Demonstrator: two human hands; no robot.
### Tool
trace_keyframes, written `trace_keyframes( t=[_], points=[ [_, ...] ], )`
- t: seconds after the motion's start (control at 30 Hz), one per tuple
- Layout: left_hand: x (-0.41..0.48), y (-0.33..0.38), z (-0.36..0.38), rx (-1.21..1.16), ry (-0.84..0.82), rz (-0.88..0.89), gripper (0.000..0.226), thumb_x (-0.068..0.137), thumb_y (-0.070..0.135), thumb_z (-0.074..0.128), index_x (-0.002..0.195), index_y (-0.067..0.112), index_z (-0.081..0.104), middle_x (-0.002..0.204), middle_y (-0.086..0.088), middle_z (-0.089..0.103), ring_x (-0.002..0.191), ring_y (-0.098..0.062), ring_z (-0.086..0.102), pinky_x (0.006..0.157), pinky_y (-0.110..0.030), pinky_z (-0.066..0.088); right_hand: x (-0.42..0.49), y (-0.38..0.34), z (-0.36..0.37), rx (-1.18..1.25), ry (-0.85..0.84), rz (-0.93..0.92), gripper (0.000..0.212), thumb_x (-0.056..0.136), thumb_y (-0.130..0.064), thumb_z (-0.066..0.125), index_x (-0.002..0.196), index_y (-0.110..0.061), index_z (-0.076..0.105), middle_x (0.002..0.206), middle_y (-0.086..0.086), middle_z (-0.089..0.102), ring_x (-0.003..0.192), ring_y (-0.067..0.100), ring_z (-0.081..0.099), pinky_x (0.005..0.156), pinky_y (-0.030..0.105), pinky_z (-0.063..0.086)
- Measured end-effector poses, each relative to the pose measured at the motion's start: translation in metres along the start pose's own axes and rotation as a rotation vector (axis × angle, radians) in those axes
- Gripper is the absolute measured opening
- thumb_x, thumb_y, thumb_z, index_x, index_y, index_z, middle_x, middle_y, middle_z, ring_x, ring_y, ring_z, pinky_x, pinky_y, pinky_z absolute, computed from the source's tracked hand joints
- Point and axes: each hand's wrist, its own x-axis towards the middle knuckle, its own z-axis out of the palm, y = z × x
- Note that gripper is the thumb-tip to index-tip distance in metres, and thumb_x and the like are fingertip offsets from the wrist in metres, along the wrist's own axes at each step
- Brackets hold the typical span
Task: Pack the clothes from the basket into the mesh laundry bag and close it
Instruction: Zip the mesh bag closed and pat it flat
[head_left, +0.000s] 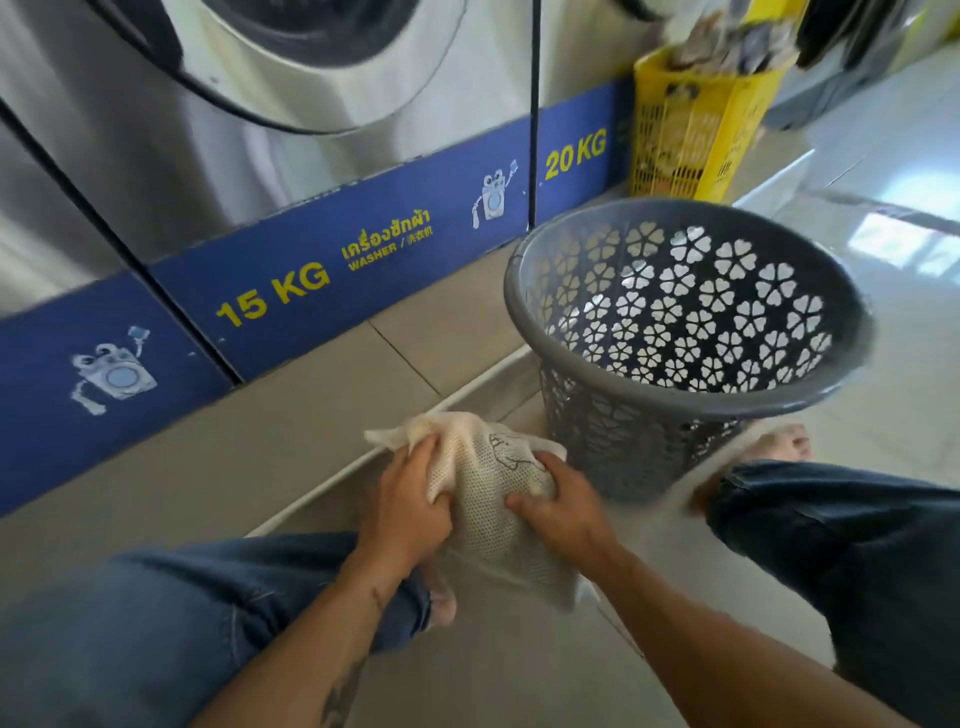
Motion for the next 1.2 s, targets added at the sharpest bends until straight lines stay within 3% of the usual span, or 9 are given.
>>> trace_keyframes(
  t=[0.27,0.57,0.77,1.03,1.13,1.2],
  points=[
    [-0.027,0.018,-0.106,-0.033,0.361,-0.003,0.07,0.082,0.021,0.061,0.149,0.025,0.039,0.15,-0.002,0.045,0.128,-0.031,0.05,0.102,-0.038,0.04,-0.034,-0.134,-0.022,-0.185,0.113,-0.312,0.076,0.077,-0.043,0.079,0.146,-0.029,0.05,0.14,0.007,0.06,0.128,0.026,0.056,0.108,0.039,0.045],
    [-0.033,-0.004,-0.192,-0.021,0.549,-0.047,0.067,0.086,0.033,0.059,0.149,0.026,0.035,0.151,-0.003,0.041,0.132,-0.031,0.044,0.104,-0.048,0.043,-0.021,-0.256,-0.008,-0.258,-0.02,-0.502,0.069,0.081,-0.033,0.078,0.145,-0.033,0.052,0.139,0.004,0.061,0.13,0.028,0.055,0.104,0.037,0.045],
    [0.011,-0.046,-0.216,0.015,0.494,-0.09,0.07,0.084,0.031,0.064,0.148,0.031,0.033,0.151,-0.001,0.037,0.13,-0.031,0.047,0.102,-0.047,0.045,0.033,-0.284,0.034,-0.248,-0.09,-0.469,0.067,0.082,-0.03,0.077,0.145,-0.033,0.054,0.141,0.004,0.06,0.131,0.027,0.053,0.108,0.038,0.044],
    [0.094,-0.143,-0.188,0.152,0.21,-0.227,0.082,0.091,0.028,0.06,0.157,0.027,0.012,0.164,-0.002,0.016,0.144,-0.028,0.031,0.108,-0.039,0.036,0.149,-0.253,0.139,-0.316,-0.205,-0.45,0.057,0.09,-0.026,0.071,0.144,-0.03,0.054,0.135,0.008,0.064,0.126,0.03,0.057,0.104,0.037,0.045],
    [0.13,-0.182,-0.166,0.187,0.134,-0.325,0.1,0.091,0.031,0.062,0.153,0.038,-0.015,0.166,-0.005,-0.003,0.145,-0.031,0.029,0.105,-0.045,0.042,0.202,-0.237,0.179,-0.354,-0.244,-0.448,0.06,0.094,-0.029,0.065,0.15,-0.032,0.044,0.15,0.008,0.049,0.134,0.03,0.049,0.108,0.036,0.039],
    [0.147,-0.199,-0.155,0.195,0.073,-0.454,0.106,0.088,0.042,0.063,0.15,0.043,-0.023,0.164,-0.007,-0.018,0.148,-0.035,0.016,0.107,-0.05,0.037,0.227,-0.222,0.198,-0.444,-0.288,-0.423,0.063,0.098,-0.043,0.053,0.156,-0.04,0.029,0.163,0.01,0.027,0.145,0.034,0.035,0.118,0.046,0.032]
  ],
)
